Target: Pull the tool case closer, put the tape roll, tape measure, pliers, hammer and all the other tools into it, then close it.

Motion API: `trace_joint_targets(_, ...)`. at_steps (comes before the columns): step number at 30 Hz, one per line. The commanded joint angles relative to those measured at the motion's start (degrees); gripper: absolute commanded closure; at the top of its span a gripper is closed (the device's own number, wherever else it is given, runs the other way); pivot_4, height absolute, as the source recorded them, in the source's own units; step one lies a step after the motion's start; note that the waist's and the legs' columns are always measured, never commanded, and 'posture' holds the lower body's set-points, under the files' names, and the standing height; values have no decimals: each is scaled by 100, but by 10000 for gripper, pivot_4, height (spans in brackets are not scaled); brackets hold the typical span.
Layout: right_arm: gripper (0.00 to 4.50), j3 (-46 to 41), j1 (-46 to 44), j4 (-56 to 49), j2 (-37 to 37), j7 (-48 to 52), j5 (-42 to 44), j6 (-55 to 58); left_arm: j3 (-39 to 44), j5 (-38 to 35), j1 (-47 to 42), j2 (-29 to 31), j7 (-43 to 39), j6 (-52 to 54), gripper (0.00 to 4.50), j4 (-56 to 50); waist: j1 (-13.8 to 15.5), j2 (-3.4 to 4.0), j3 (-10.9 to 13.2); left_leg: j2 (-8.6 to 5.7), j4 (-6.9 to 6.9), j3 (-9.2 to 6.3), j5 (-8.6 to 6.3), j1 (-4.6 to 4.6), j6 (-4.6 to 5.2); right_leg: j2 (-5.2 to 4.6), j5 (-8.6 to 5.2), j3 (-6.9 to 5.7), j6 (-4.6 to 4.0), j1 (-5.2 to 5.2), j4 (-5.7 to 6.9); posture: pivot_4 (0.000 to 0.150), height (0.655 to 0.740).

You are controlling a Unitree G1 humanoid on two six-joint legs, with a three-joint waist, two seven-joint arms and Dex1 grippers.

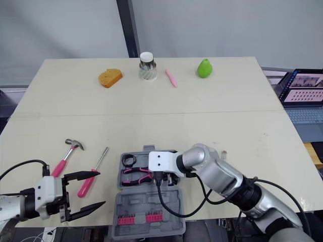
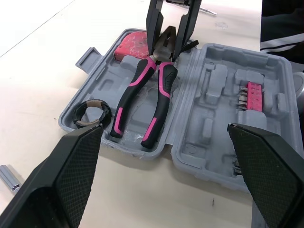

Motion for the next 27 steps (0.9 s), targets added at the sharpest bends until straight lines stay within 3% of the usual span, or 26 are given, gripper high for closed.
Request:
trace_joint_targets(1, 35344, -39, -12, -74, 76, -48, -23, -157, -53, 26, -31, 26, 54, -2, 0, -206, 2, 0, 0, 0, 0, 0, 0, 0, 0, 0, 0, 0, 0, 0, 0, 1500, 7400)
trace_joint_targets(14, 35344, -20, -6, -65, 54, 0, -36, -192, -153, 50, -122, 49, 157, 73, 0, -237, 4, 0, 0, 0, 0, 0, 0, 0, 0, 0, 0, 0, 0, 0, 0, 1500, 7400)
trace_joint_targets(21, 1732, -302, -53, -276, -28, 79, 174, -68, -204, 51, -167, 49, 187, 82, 0, -226, 3, 0, 0, 0, 0, 0, 0, 0, 0, 0, 0, 0, 0, 0, 0, 1500, 7400)
trace_joint_targets(26, 678, -704, 77, -134, 223, -156, 391, -304, -246, 66, -233, 41, 205, 79, 0, -180, 1, 0, 0, 0, 0, 0, 0, 0, 0, 0, 0, 0, 0, 0, 0, 1500, 7400)
trace_joint_targets(27, 6861, -757, 117, -85, 288, -216, 404, -417, -254, 69, -245, 40, 206, 79, 0, -173, 1, 0, 0, 0, 0, 0, 0, 0, 0, 0, 0, 0, 0, 0, 0, 1500, 7400)
